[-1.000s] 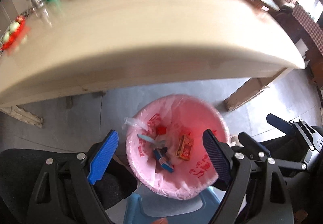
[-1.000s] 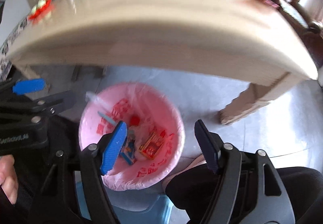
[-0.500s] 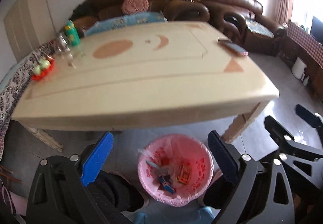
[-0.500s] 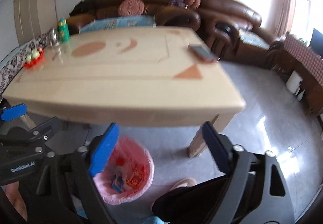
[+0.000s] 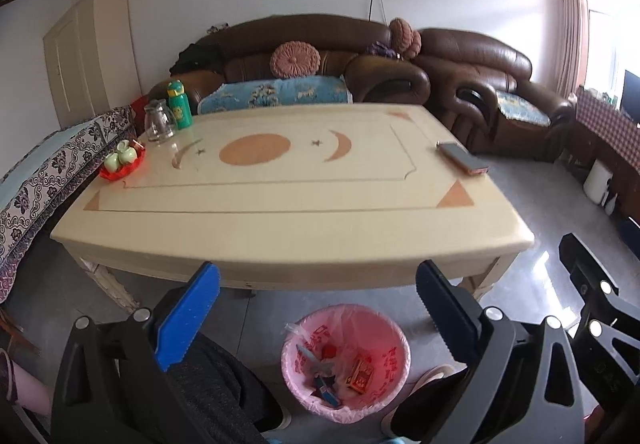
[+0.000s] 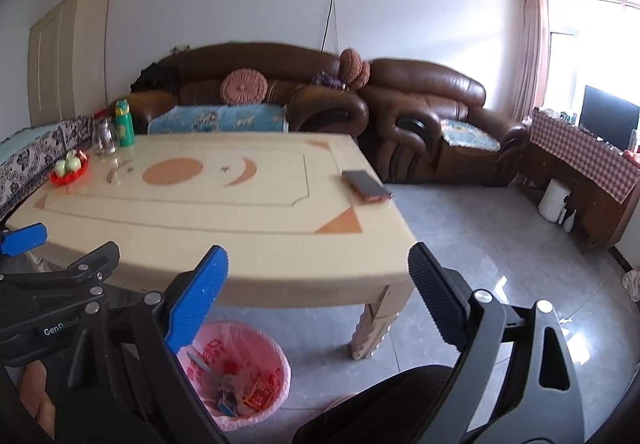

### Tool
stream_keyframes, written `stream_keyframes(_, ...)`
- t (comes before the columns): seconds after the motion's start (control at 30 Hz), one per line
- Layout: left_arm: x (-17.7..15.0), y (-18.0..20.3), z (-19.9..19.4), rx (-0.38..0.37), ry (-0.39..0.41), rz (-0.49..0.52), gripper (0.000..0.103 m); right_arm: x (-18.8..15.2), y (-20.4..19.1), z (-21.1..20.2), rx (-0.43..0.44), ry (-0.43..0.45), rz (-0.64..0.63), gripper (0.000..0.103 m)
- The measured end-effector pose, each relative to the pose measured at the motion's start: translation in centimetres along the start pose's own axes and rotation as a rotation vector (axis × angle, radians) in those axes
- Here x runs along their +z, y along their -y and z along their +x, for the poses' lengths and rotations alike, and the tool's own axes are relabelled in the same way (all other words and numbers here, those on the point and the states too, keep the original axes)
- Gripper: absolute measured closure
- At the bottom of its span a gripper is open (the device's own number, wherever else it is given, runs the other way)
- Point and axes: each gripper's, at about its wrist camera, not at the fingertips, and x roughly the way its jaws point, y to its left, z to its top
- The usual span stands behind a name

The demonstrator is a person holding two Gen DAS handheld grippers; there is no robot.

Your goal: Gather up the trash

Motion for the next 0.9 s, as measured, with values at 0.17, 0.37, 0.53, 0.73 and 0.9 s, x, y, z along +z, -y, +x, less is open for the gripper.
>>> stream_keyframes(0.17,0.5,-0.1,-1.6,0.004,0.033,-0.012,0.007,1.1,0.1,-2.3,-0.011,0.070,0.006,0.009)
stream_keyframes(0.37,0.8,-0.6,-3.0,0.001,0.061,-0.027,0.007,1.7,-0.2,-3.4,-0.009,0.104,0.014,0.009)
stream_keyframes(0.53,1.0,-1.0,-3.7,0.001,0.076,-0.040,0.007,1.8,-0.3,-3.9,-0.005,0.106,0.021,0.009)
stream_keyframes(0.73,0.9,-1.2,-3.9,0.005,0.082,-0.049,0.007,1.9,-0.3,-3.9,-0.002,0.107,0.022,0.009)
stream_keyframes(0.9,0.9,-1.3,-3.9,0.006,0.082,-0.049,0.007,2.0,-0.6,-3.9,-0.001,0.111,0.021,0.009)
